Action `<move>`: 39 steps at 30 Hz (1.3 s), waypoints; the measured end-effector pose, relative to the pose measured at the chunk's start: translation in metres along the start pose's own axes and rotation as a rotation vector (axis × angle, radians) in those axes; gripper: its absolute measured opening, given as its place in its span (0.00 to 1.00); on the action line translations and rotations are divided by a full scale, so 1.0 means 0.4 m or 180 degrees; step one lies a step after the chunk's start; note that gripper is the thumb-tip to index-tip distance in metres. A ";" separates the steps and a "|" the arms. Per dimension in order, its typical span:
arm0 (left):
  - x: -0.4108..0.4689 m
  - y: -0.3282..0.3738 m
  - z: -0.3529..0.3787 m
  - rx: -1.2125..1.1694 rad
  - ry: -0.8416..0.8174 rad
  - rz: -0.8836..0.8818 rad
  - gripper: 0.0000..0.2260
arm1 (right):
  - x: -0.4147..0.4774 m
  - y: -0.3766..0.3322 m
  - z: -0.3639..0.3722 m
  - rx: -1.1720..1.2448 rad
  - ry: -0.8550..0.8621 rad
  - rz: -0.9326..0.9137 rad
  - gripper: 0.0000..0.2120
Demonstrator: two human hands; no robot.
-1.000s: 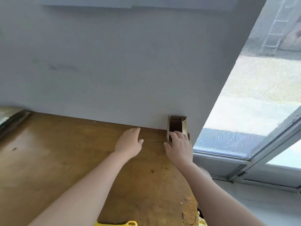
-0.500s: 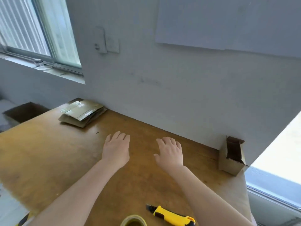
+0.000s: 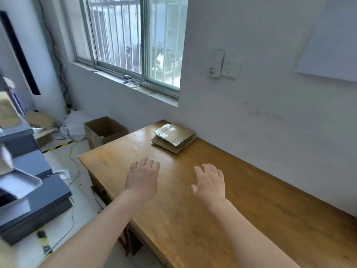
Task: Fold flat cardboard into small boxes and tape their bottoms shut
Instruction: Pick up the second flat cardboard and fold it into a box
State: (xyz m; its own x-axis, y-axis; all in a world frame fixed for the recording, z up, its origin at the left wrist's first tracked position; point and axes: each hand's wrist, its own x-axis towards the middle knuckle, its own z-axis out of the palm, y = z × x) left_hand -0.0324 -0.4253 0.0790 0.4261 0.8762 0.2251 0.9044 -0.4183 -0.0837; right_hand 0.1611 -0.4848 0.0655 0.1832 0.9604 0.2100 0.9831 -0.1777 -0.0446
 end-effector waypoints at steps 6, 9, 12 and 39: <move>0.035 -0.183 0.043 -0.0092 -0.0014 -0.0142 0.20 | 0.119 -0.156 0.035 -0.0060 -0.0019 -0.0190 0.23; 0.084 -0.246 0.079 -0.0104 -0.0041 -0.0159 0.19 | 0.191 -0.201 0.062 -0.0077 -0.0029 -0.0243 0.21; 0.159 -0.299 0.118 -0.0096 -0.0040 -0.0115 0.17 | 0.275 -0.230 0.093 -0.0124 -0.0076 -0.0258 0.21; 0.918 -0.345 0.492 -0.1107 -0.1054 0.0459 0.16 | 0.835 -0.169 0.407 0.0285 -0.0963 0.1378 0.22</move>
State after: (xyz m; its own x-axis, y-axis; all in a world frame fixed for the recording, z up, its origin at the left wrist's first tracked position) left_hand 0.0036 0.0013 -0.0179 0.5810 0.8089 -0.0898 0.7993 -0.5464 0.2500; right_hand 0.1551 -0.1171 -0.0202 0.5490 0.8246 -0.1364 0.8113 -0.5650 -0.1505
